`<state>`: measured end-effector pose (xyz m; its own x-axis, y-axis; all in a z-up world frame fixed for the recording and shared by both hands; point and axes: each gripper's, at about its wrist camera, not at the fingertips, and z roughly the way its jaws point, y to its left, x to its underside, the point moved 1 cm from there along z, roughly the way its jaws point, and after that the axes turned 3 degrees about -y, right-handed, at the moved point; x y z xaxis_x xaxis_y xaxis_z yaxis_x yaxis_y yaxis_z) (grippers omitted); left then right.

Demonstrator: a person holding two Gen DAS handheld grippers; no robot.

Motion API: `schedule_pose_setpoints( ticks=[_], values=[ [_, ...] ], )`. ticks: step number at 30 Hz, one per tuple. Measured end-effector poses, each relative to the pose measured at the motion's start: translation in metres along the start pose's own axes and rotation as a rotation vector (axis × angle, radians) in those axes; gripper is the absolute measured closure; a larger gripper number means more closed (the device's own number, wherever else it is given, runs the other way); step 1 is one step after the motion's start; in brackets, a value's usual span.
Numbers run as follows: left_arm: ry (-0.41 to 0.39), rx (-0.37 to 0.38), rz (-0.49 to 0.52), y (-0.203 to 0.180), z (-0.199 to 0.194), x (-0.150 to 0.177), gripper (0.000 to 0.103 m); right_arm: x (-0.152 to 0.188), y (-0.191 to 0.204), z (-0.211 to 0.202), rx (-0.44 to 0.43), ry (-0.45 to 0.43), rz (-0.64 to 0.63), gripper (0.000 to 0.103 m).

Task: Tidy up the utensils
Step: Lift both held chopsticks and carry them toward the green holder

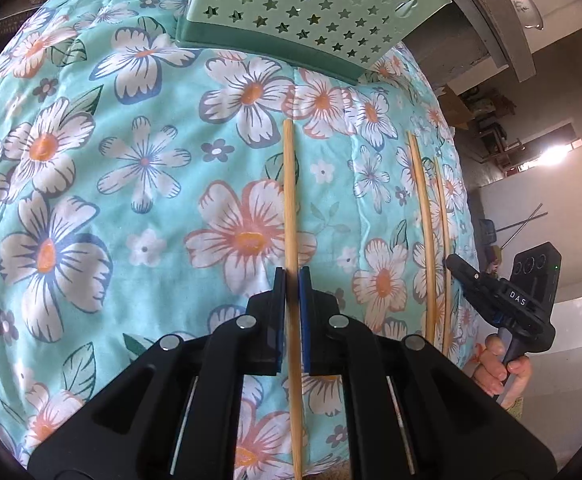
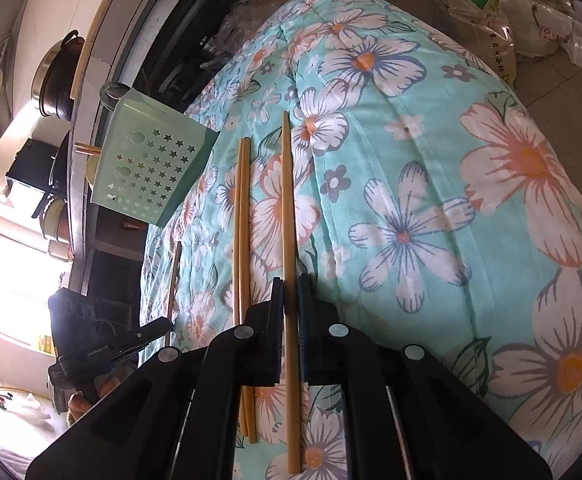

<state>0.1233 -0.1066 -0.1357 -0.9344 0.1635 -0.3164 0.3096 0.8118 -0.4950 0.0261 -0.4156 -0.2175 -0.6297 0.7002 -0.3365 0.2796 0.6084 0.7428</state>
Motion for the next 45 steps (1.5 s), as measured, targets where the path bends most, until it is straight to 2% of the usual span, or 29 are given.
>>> schedule_pose_setpoints(
  ticks=[2, 9, 12, 15, 21, 26, 36, 41, 43, 45],
  values=[
    [-0.007, -0.007, 0.019, -0.004, -0.001, -0.004, 0.096, 0.0, 0.002, -0.002, 0.015, 0.0, -0.007, 0.096],
    [-0.045, -0.068, 0.129, -0.023, -0.001, -0.033, 0.078, -0.005, 0.01, -0.001, 0.049, 0.019, -0.026, 0.094],
    [-0.047, -0.127, 0.191, -0.031, 0.006, -0.044, 0.078, -0.012, 0.014, -0.003, 0.067, 0.015, -0.045, 0.084],
    [-0.054, -0.181, 0.242, -0.039, 0.016, -0.055, 0.078, -0.021, 0.02, -0.008, 0.098, -0.005, -0.078, 0.078],
    [-0.047, -0.258, 0.311, -0.049, 0.033, -0.068, 0.078, -0.044, 0.032, -0.008, 0.155, -0.035, -0.139, 0.077],
    [-0.023, -0.313, 0.313, -0.052, 0.049, -0.072, 0.078, -0.061, 0.041, 0.008, 0.196, -0.035, -0.19, 0.077],
    [0.003, -0.332, 0.313, -0.056, 0.066, -0.079, 0.079, -0.08, 0.055, 0.045, 0.322, -0.026, -0.313, 0.078],
    [-0.001, -0.34, 0.308, -0.058, 0.074, -0.081, 0.083, -0.08, 0.06, 0.052, 0.377, -0.037, -0.363, 0.088],
    [-0.007, -0.34, 0.297, -0.057, 0.075, -0.083, 0.086, -0.081, 0.059, 0.051, 0.374, -0.042, -0.356, 0.094],
    [-0.013, -0.336, 0.285, -0.054, 0.074, -0.085, 0.09, -0.081, 0.058, 0.048, 0.358, -0.048, -0.336, 0.094]
  ],
)
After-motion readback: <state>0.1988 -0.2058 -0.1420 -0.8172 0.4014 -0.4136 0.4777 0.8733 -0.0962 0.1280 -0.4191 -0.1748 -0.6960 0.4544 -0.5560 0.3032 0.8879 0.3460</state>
